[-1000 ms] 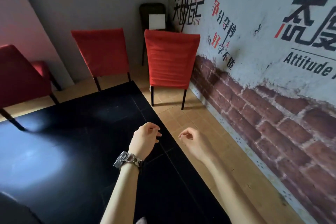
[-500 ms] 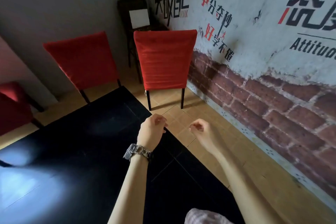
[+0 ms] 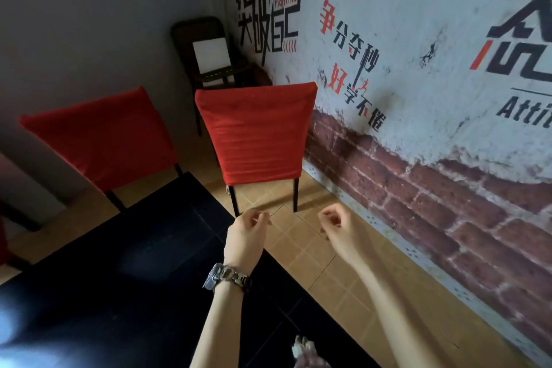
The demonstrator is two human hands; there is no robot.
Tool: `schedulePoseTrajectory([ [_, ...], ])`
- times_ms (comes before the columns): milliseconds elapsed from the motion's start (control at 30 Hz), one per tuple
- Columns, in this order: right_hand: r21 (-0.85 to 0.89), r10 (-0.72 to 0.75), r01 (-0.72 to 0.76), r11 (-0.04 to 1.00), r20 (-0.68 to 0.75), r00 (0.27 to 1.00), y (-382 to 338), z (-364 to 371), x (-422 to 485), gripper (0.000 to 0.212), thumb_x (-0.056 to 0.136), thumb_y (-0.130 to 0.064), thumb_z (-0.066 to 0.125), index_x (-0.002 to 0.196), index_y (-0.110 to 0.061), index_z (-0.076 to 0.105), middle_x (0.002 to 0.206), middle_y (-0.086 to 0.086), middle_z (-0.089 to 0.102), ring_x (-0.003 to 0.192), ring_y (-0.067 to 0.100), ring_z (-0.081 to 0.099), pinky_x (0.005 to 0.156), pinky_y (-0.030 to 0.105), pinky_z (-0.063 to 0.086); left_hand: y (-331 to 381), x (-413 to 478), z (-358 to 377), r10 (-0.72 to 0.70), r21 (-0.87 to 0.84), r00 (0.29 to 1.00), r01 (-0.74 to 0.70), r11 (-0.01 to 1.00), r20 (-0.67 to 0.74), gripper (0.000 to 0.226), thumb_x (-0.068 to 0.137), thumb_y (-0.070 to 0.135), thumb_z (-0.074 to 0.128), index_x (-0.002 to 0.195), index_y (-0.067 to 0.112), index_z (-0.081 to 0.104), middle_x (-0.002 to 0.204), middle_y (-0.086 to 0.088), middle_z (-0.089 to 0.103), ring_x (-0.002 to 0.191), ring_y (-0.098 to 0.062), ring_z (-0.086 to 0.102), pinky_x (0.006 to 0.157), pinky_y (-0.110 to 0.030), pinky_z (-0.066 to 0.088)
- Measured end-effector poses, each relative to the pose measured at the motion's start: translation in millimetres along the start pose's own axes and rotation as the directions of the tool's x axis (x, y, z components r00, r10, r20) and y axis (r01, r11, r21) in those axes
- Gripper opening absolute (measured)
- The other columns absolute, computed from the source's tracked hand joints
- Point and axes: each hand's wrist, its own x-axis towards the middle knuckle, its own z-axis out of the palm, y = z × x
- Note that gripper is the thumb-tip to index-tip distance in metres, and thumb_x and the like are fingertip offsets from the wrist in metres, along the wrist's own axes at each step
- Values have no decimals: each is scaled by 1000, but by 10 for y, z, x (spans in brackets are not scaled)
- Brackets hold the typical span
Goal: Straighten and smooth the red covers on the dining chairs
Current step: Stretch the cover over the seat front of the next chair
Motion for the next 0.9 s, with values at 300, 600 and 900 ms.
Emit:
schedulePoseTrajectory([
  [300, -61, -3, 11, 998, 122, 992, -246, -119, 1339, 8, 95, -27, 56, 93, -22, 60, 88, -9, 66, 82, 18, 66, 77, 37, 53, 515, 1065, 166, -26, -14, 1000, 26, 1000, -16, 20, 93, 27, 51, 82, 19, 65, 63, 6, 57, 47, -6, 43, 44, -18, 34],
  [600, -64, -100, 107, 992, 102, 990, -663, 202, 2305, 11, 91, -26, 63, 99, -18, 64, 90, -15, 61, 81, -2, 57, 62, 6, 41, 558, 2144, -23, -7, -33, 1000, 6, 999, -25, 10, 92, 24, 56, 84, 23, 62, 71, 6, 64, 58, -8, 56, 56, -24, 46],
  [900, -69, -174, 170, 983, -60, 983, -1036, 691, 3272, 9, 86, -19, 67, 93, -26, 66, 97, -11, 64, 85, -1, 58, 70, 6, 40, 806, 3434, -263, 200, 9, 979, -201, 980, 36, 9, 91, 19, 59, 86, 25, 63, 78, 11, 64, 71, -5, 59, 60, -14, 42],
])
